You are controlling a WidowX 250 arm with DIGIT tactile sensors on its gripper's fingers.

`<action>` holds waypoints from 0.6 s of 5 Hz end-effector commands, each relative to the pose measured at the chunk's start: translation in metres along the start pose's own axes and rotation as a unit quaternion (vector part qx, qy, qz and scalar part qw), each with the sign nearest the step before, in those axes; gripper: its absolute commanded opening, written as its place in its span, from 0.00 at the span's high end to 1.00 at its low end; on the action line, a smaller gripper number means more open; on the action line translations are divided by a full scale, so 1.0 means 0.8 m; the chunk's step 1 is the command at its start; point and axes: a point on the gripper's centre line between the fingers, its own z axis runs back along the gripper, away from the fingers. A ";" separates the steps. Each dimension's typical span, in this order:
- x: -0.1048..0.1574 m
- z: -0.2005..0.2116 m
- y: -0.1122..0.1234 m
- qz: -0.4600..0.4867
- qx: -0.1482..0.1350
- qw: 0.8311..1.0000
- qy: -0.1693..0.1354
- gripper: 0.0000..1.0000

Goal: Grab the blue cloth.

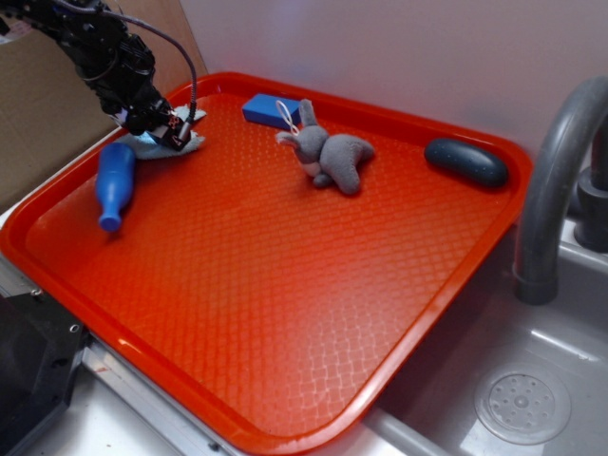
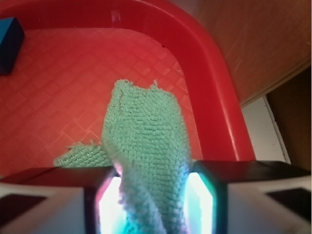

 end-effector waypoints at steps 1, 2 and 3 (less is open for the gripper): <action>-0.008 0.011 -0.005 -0.006 -0.002 1.000 0.001 1.00; -0.008 0.025 -0.007 -0.002 -0.006 1.000 -0.009 1.00; -0.002 0.077 -0.019 0.019 -0.026 0.999 -0.027 1.00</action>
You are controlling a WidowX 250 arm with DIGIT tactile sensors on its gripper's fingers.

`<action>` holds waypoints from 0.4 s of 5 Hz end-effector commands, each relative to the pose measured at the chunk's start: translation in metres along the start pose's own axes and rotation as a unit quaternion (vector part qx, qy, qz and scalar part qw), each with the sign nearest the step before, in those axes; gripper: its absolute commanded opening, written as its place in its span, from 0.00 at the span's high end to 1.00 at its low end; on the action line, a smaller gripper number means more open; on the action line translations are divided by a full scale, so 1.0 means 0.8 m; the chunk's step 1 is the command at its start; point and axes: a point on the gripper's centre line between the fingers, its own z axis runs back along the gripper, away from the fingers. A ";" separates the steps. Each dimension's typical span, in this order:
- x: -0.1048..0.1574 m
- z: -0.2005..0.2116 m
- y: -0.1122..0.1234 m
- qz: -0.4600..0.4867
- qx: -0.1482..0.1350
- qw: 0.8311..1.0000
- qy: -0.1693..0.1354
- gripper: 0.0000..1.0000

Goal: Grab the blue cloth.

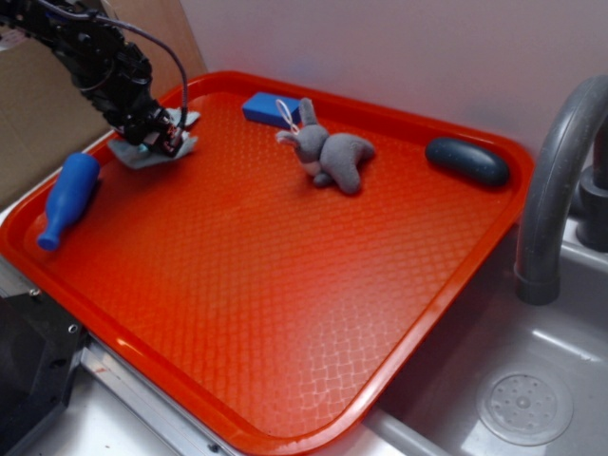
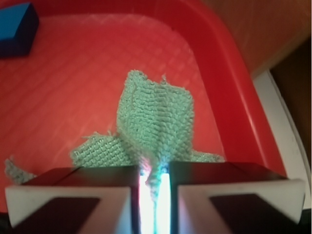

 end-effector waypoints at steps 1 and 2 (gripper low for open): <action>0.031 0.131 -0.031 0.050 -0.063 0.997 -0.019 1.00; 0.045 0.199 -0.058 0.064 -0.075 0.995 -0.026 1.00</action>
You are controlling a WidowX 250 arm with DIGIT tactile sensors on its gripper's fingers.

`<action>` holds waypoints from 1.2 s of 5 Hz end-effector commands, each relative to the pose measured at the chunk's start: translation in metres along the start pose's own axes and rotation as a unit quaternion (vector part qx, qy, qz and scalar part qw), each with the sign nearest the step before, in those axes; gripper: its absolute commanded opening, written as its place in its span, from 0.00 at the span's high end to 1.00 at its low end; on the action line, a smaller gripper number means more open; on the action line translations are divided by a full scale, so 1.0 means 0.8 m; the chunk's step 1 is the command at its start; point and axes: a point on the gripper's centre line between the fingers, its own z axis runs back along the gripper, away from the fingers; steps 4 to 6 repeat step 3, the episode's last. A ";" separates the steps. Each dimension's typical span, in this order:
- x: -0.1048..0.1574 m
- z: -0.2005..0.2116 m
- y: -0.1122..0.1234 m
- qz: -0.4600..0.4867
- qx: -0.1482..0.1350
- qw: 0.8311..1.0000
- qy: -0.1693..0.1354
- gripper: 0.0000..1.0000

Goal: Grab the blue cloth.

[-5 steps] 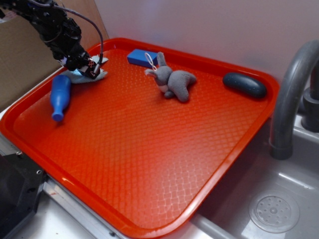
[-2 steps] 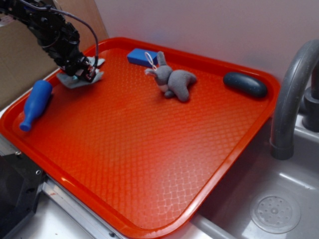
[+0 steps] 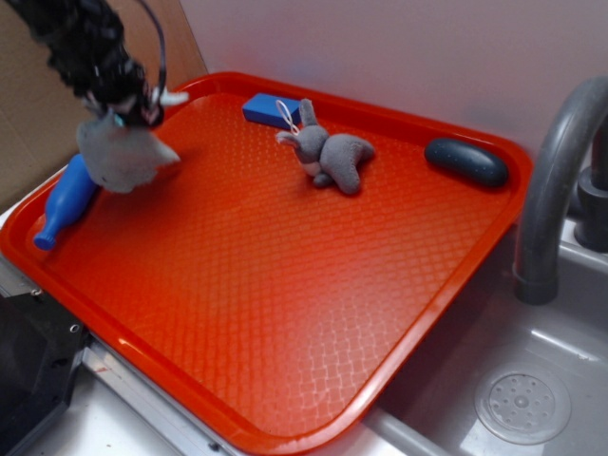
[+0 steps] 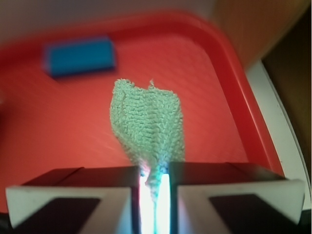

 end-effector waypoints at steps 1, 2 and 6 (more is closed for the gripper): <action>0.029 0.145 -0.054 0.013 -0.042 0.999 -0.014 1.00; 0.023 0.158 -0.058 -0.007 -0.070 0.997 0.015 1.00; 0.013 0.150 -0.056 -0.021 -0.082 0.996 0.006 1.00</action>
